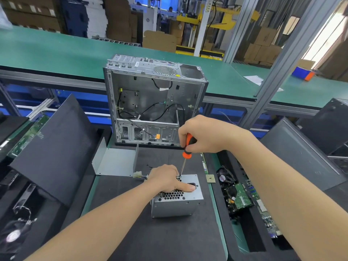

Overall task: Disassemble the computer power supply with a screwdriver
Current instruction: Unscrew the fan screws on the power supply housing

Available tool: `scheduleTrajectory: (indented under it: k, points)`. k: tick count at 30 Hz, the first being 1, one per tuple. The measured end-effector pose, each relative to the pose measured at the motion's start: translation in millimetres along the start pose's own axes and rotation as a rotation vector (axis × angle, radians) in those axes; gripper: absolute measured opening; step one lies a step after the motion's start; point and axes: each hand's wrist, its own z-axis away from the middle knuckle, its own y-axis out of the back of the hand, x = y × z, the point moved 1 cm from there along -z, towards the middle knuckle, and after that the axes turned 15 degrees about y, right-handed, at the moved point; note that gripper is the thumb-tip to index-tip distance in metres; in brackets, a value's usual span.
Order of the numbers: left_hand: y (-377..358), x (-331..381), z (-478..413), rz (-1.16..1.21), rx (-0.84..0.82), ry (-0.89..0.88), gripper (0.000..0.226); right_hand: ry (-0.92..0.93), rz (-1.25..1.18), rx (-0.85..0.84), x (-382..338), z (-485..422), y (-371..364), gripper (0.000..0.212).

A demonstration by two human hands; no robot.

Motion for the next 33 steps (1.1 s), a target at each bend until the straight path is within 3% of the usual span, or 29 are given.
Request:
scheduleTrajectory:
  k: [5, 9, 10, 13, 19, 26, 33]
  points:
    - [0.0, 0.2, -0.2, -0.003, -0.009, 0.011, 0.128, 0.044, -0.107, 0.017, -1.4, -1.9, -1.9, 0.039]
    - [0.0, 0.6, -0.3, 0.001, -0.018, 0.012, 0.129, -0.042, 0.057, -0.025, -4.3, -5.5, -9.7, 0.016]
    - [0.1, 0.6, -0.1, 0.003, -0.02, 0.016, 0.131, -0.109, 0.163, -0.025, -6.0, -7.3, -11.6, 0.019]
    - [0.0, 1.1, -0.3, -0.006, -0.017, 0.008, 0.136, -0.213, 0.346, 0.007, -12.9, -15.0, -16.7, 0.053]
    - [-0.3, 0.0, 0.2, -0.005, -0.004, -0.01, 0.147, -0.055, 0.104, 0.111, -13.0, -14.1, -14.3, 0.016]
    - [-0.5, -0.2, -1.0, -0.015, -0.014, 0.012, 0.13, -0.003, -0.165, 0.129, -6.3, -9.4, -10.8, 0.037]
    - [-1.2, -1.1, 0.6, 0.009, 0.019, -0.02, 0.14, -0.095, -0.16, 0.269, -5.6, -10.2, -24.7, 0.022]
